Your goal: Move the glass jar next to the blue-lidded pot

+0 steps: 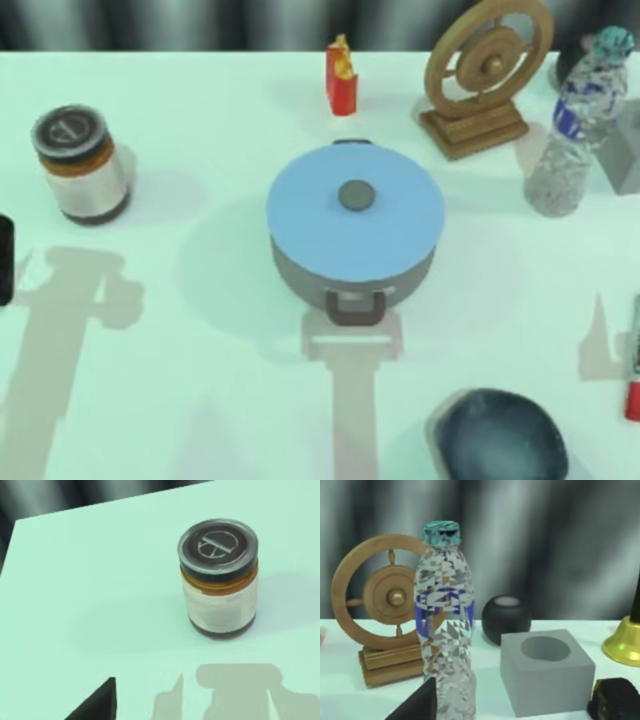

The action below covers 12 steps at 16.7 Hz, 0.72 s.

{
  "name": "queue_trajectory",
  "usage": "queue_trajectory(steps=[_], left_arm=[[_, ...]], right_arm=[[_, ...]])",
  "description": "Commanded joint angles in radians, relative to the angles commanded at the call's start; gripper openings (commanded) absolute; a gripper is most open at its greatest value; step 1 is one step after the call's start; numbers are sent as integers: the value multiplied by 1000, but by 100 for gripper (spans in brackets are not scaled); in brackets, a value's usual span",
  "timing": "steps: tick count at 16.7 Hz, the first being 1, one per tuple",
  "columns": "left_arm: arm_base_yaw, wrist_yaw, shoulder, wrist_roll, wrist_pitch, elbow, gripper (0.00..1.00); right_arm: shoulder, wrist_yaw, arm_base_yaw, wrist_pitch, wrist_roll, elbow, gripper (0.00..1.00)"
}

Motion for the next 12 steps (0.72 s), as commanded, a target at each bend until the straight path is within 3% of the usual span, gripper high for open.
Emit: queue_trajectory(steps=[12], left_arm=[[-17, 8, 1170, 359, -710, 1129, 100]], right_arm=[[0, 0, 0, 0, 0, 0, 100]])
